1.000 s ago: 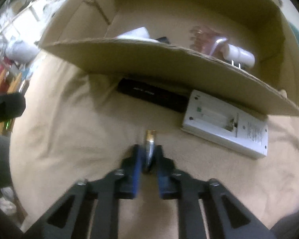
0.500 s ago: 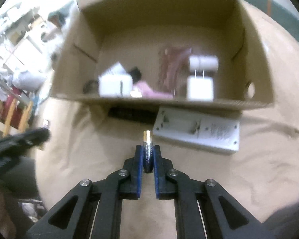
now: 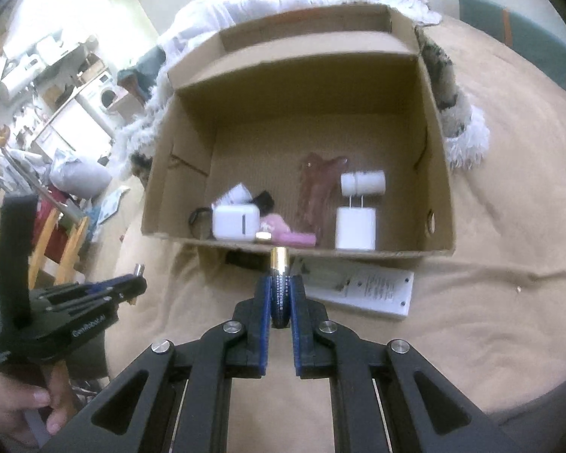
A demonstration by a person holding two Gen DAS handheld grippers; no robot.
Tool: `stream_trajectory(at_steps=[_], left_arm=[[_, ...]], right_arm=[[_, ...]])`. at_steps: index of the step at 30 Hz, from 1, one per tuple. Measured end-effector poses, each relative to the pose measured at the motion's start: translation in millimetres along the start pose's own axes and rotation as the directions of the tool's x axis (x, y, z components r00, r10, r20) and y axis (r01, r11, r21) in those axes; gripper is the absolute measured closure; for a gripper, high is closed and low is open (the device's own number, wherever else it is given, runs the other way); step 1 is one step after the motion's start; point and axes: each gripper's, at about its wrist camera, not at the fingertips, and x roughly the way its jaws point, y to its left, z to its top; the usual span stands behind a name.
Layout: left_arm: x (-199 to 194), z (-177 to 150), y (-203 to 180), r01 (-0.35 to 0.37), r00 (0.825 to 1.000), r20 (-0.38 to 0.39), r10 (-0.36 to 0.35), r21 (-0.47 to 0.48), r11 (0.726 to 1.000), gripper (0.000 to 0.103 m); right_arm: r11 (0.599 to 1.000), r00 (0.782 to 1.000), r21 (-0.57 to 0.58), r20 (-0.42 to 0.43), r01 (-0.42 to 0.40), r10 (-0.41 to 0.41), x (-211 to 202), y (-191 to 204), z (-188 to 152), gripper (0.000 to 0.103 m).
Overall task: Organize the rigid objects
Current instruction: 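Grasp the second battery with the right tool while the left tool holds its battery, then carry both held batteries over the box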
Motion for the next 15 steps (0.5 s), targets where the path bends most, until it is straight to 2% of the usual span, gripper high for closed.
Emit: stream_trajectory(at_steps=[6,15], left_arm=[[-5,7,0,0.058,0.998,-0.018,-0.058,-0.022,0.998,0.094],[-41,59,-21,0.046,0.990,0.131,-0.053,0.049,0.998,0.094]], right_arm=[[1.000,0.998,-0.024,0.057,-0.016,0.017,-17,-8,19,0.093],[0.998,0.992,-0.045,0.122,-0.032,0.038,-12,-18,55,0.093]])
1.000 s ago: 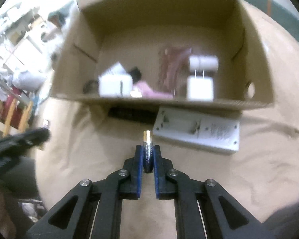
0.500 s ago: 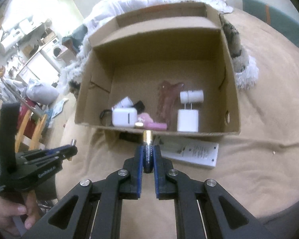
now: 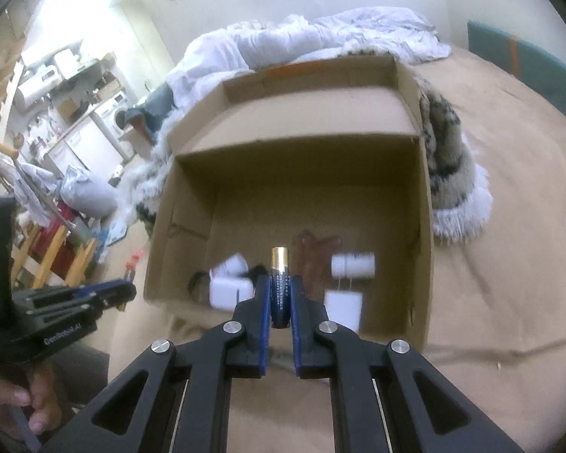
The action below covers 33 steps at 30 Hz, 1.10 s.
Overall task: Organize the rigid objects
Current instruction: 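Carry both held batteries over the box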
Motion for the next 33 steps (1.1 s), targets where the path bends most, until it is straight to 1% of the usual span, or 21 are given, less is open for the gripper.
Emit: stream_trajectory(at_steps=[4,7,11,15,22,29,31,33], left_arm=[[9,23,-5,-0.004,1.000,0.005,0.004,0.004,1.000,0.094],[18,33,-12,-0.010,1.000,0.009,0.010,0.020,1.000,0.094],[33,38,-20,-0.016,1.000,-0.003,0.017,0.038,0.999,0.094],[49,42,-31,-0.017,0.999,-0.027,0.019,0.049,0.999,0.094],[70,52,-51,-0.031,0.999,-0.023,0.034,0.105,0.994,0.094],[94,52,-62,-0.030,0.998,-0.048,0.038,0.145,0.989,0.094],[100,50,-59,-0.028,0.997,-0.066,0.038,0.138,0.990,0.094],[105,47,-57,-0.018,0.997,-0.074,0.029,0.138,0.990,0.094]], right_arm=[[1.000,1.000,-0.006,0.001,0.010,-0.010,17,-6,10,0.093],[1.000,1.000,0.020,-0.019,-0.002,0.002,30,-15,15,0.093],[0.999,0.999,0.046,-0.033,-0.008,0.009,43,-25,22,0.093],[0.999,0.998,0.037,-0.055,-0.004,0.006,57,-26,26,0.093],[0.999,0.995,0.042,-0.098,-0.010,0.014,80,-28,33,0.093],[0.996,0.984,0.078,-0.165,-0.052,0.064,96,-33,28,0.093],[0.996,0.981,0.082,-0.189,-0.040,0.055,99,-35,26,0.093],[0.993,0.976,0.112,-0.209,-0.038,0.061,102,-39,25,0.093]])
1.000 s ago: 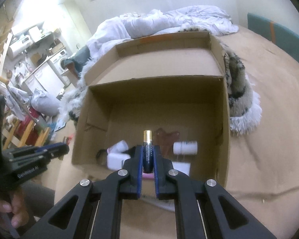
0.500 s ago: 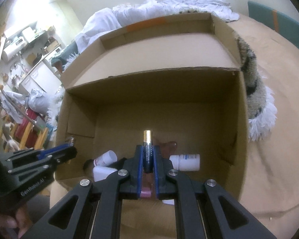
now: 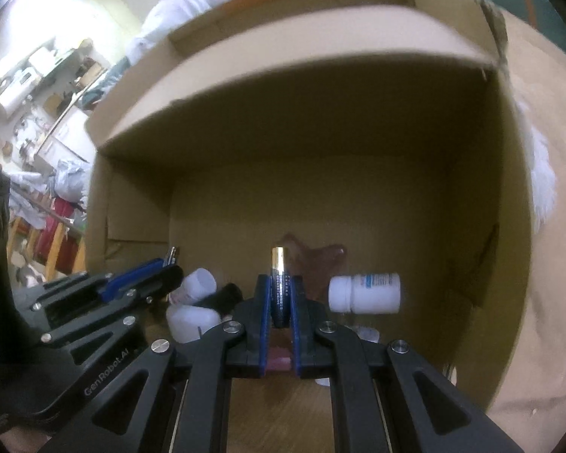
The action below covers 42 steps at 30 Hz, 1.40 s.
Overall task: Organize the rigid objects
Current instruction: 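Carry both held batteries over the box, then lower both batteries into the box and open both tools, then lift both tools out of the box toward the remaining items on the bed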
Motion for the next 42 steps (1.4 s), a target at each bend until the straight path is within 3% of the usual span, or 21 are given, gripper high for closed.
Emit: stream_trajectory(at_steps=[15,18,20,23,26,28,29,34,38,42], left_arm=[[23,-5,-8,-0.012,1.000,-0.015,0.013,0.038,0.999,0.091],[20,-5,-11,-0.002,1.000,-0.001,0.002,0.044,0.999,0.070],[16,-9,-13,-0.001,1.000,0.007,0.000,0.049,0.999,0.046],[9,-10,-15,0.010,1.000,0.021,-0.011,0.054,0.998,0.039],[1,-11,-19,-0.004,0.999,0.033,0.001,0.069,0.998,0.022],[-4,-11,-20,-0.016,0.999,0.049,0.012,0.080,0.997,0.021],[-7,-11,-21,-0.032,0.998,0.059,0.027,0.085,0.996,0.021],[-20,-14,-13,-0.049,0.997,0.070,0.044,0.069,0.996,0.020],[-31,-23,-8,-0.051,0.996,0.080,0.048,0.037,0.998,0.020],[-53,-30,7,-0.008,0.994,0.110,0.007,0.006,1.000,0.020]], right_arm=[[0.998,0.998,0.046,-0.057,0.031,-0.028,12,-5,-1,0.093],[0.998,0.999,0.068,-0.051,0.010,-0.007,10,-7,0,0.093],[0.998,0.999,0.069,-0.043,0.005,-0.002,7,-7,1,0.092],[0.998,1.000,0.065,-0.026,0.001,0.000,0,-8,2,0.090],[0.997,1.000,0.072,0.005,0.015,-0.015,-8,-9,3,0.072],[0.996,1.000,0.092,0.020,0.002,-0.004,-12,-12,3,0.038],[0.994,0.999,0.107,0.034,-0.011,0.007,-15,-14,3,0.034],[0.989,0.996,0.132,0.068,-0.067,0.058,-23,-17,2,0.034],[0.991,0.993,0.123,0.106,-0.056,0.043,-35,-17,-2,0.034],[0.990,0.992,0.135,0.124,-0.046,0.029,-46,-17,-8,0.033]])
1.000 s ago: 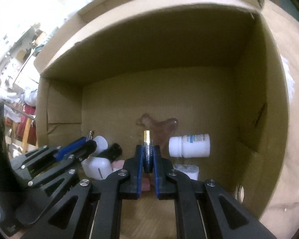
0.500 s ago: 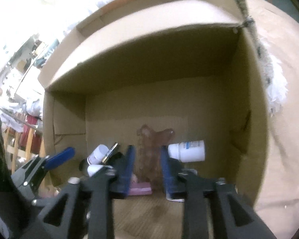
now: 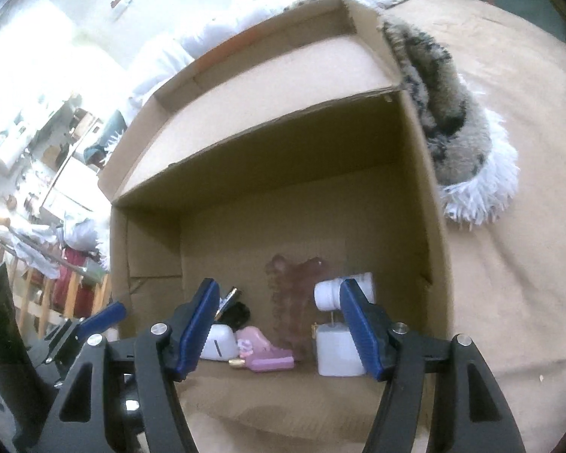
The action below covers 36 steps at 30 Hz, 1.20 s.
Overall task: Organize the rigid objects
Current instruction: 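Lift both tools out of the box toward the remaining items on the bed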
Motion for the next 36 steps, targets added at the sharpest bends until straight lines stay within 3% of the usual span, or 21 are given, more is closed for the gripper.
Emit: stream_trajectory(at_steps=[8,12,17,28,36], left_arm=[[-24,-16,20,0.024,1.000,0.016,-0.023,-0.079,0.997,0.020],[-34,-26,28,-0.004,1.000,0.018,0.006,-0.102,0.995,0.020],[-43,-40,38,0.018,1.000,0.007,-0.017,-0.161,0.987,0.020],[-46,-72,51,-0.037,0.998,-0.049,0.027,-0.211,0.977,0.020],[-33,-80,55,-0.051,0.995,-0.093,0.030,-0.230,0.972,0.020]], right_arm=[[0.999,0.999,-0.028,0.025,0.028,-0.027,-26,4,-16,0.033],[0.999,0.999,-0.019,0.031,0.045,-0.045,-38,1,-29,0.033],[1.000,0.999,0.019,0.032,0.024,-0.024,-53,-6,-45,0.033],[0.998,0.999,0.023,-0.012,0.050,-0.050,-60,-7,-84,0.033],[0.991,0.992,0.080,-0.066,0.110,-0.104,-50,-30,-88,0.033]])
